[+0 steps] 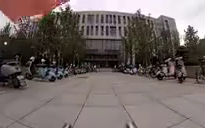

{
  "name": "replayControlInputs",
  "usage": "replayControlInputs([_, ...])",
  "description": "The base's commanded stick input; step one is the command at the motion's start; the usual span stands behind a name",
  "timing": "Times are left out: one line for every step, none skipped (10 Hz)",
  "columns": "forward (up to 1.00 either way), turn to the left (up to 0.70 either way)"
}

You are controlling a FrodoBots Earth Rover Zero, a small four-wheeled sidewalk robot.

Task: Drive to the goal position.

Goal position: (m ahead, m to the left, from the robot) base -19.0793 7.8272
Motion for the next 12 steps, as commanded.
replayControlInputs([0.7, 0.0])
replayControlInputs([0.7, 0.0])
replayControlInputs([0.7, 0.0])
replayControlInputs([0.7, 0.0])
replayControlInputs([0.7, 0.0])
replayControlInputs([0.7, 0.0])
replayControlInputs([0.7, 0.0])
replayControlInputs([0.7, 0.0])
replayControlInputs([0.7, 0.0])
replayControlInputs([0.41, 0.0])
replayControlInputs([0.0, 0.0])
replayControlInputs([0.0, 0.0])
